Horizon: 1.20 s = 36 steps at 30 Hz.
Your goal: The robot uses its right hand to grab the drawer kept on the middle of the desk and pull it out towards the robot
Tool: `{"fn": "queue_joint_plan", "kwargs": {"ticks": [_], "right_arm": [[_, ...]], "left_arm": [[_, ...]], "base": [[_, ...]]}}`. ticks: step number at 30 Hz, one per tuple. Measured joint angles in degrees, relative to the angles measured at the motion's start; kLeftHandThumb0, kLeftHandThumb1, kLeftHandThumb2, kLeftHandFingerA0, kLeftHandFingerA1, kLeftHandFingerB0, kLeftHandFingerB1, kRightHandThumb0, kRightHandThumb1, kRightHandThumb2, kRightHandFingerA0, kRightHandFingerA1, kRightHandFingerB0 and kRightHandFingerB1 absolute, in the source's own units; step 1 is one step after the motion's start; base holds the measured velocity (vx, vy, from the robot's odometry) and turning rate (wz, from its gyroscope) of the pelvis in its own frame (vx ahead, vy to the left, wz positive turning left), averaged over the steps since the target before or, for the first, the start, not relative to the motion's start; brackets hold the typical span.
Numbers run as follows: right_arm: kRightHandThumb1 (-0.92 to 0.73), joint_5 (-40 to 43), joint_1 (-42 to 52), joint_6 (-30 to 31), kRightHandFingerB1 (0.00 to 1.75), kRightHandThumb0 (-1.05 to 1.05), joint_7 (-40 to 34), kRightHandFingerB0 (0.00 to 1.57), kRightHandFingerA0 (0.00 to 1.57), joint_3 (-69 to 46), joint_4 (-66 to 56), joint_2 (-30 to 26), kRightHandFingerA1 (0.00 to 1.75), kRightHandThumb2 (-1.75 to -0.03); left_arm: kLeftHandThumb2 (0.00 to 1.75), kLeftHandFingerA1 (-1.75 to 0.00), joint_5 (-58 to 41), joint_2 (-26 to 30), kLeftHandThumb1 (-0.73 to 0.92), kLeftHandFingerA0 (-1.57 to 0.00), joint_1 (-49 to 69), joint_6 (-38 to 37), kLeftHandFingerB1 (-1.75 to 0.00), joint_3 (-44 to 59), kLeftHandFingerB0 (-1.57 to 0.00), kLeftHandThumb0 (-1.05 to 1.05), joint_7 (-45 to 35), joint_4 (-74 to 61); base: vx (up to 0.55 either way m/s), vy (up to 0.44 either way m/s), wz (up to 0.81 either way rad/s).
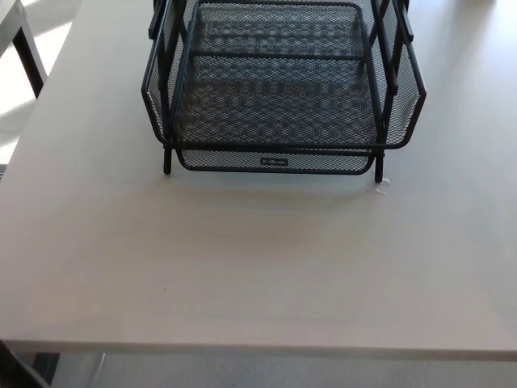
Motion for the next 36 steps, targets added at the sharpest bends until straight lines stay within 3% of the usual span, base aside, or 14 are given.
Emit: {"fn": "queue_joint_plan", "kwargs": {"ticks": [5, 7, 13, 14, 28, 29, 31, 32, 34, 35, 36], "right_arm": [[-0.87, 0.2, -0.7, -1.1, 0.44, -0.91, -2.5, 0.10, 0.11, 0.0, 10.1, -0.7, 0.56, -0.67], [-0.78, 0.4, -1.1, -1.5, 0.38, -0.83, -3.2, 0.25, 0.24, 0.0, 13.9, -0.7, 0.48, -0.65], [-0.79, 1.5, -2.2, -2.5, 0.38, -0.85, -5.1, 0.20, 0.15, 0.0, 25.3, -0.6, 0.47, -0.65], [-0.74, 1.8, -2.5, -2.7, 0.37, -0.85, -5.4, 0.29, 0.23, 0.0, 27.6, -0.5, 0.45, -0.63], [-0.70, 9.0, -9.1, -3.2, 0.33, -0.86, -4.6, 0.36, 0.31, -0.7, 55.3, 6.2, 0.37, -0.62], [-0.56, 9.7, -9.8, -3.1, 0.38, -0.97, -4.0, 0.37, 0.43, -0.6, 57.3, 6.9, 0.46, -0.76], [-0.56, 11.1, -11.2, -2.4, 0.38, -0.97, -2.4, 0.37, 0.43, 0.0, 60.7, 8.2, 0.46, -0.76], [-0.59, 11.5, -11.7, -2.1, 0.32, -0.83, -1.7, 0.34, 0.25, 0.3, 61.9, 8.6, 0.38, -0.59], [-0.59, 12.3, -12.6, -1.6, 0.32, -0.83, 0.3, 0.34, 0.25, 0.8, 64.0, 9.4, 0.38, -0.59], [-0.44, 12.6, -13.0, -1.6, 0.45, -0.82, 1.0, 0.31, 0.31, 0.8, 64.4, 9.5, 0.50, -0.89], [-0.57, 12.9, -13.4, -1.6, 0.36, -0.72, 2.0, 0.44, 0.46, 0.8, 64.9, 9.5, 0.41, -0.58]], "left_arm": [[0.58, -0.80, 0.0, 0.0, 0.60, -0.79, 0.0, 0.0, -0.53, 0.0, -0.75, -0.32, 0.0, 0.0], [0.58, -0.79, 0.0, 0.0, 0.60, -0.79, 0.0, 0.0, -0.52, 0.0, -0.74, -0.32, 0.0, 0.0], [0.58, -0.81, 0.0, 0.0, 0.59, -0.80, -0.1, 0.0, -0.53, 0.0, -0.76, -0.33, 0.0, 0.0], [0.57, -0.82, 0.0, 0.0, 0.59, -0.80, -0.1, 0.0, -0.54, 0.0, -0.76, -0.32, 0.0, 0.0], [0.57, -0.83, 0.0, 0.0, 0.59, -0.79, -0.2, 0.0, -0.54, 0.0, -0.75, -0.33, 0.0, 0.7], [0.57, -0.84, 0.0, 0.0, 0.59, -0.80, -0.2, 0.0, -0.54, 0.0, -0.75, -0.33, 0.1, 0.8], [0.57, -0.84, 0.0, 0.0, 0.59, -0.80, -0.2, 0.0, -0.54, 0.0, -0.75, -0.33, 0.1, 1.2], [0.58, -0.83, 0.0, 0.0, 0.59, -0.80, -0.2, -0.1, -0.53, 0.0, -0.75, -0.33, 0.1, 1.3], [0.58, -0.83, 0.0, 0.0, 0.59, -0.80, -0.2, -0.1, -0.53, 0.0, -0.75, -0.33, 0.1, 1.3], [0.58, -0.84, 0.0, 0.0, 0.59, -0.80, -0.2, -0.1, -0.54, 0.0, -0.75, -0.33, 0.1, 1.3], [0.58, -0.83, 0.0, 0.0, 0.60, -0.79, -0.2, -0.1, -0.54, 0.0, -0.74, -0.34, 0.1, 1.3]], "base": [[0.00, 0.000, 0.00], [0.00, 0.000, 0.00], [0.00, 0.000, 0.00], [0.00, 0.000, 0.00], [0.00, 0.000, 0.00], [0.00, 0.000, 0.00], [0.00, 0.000, 0.00], [0.00, 0.000, 0.00], [0.00, 0.000, 0.00], [0.00, 0.000, 0.00], [0.00, 0.000, 0.00]]}}
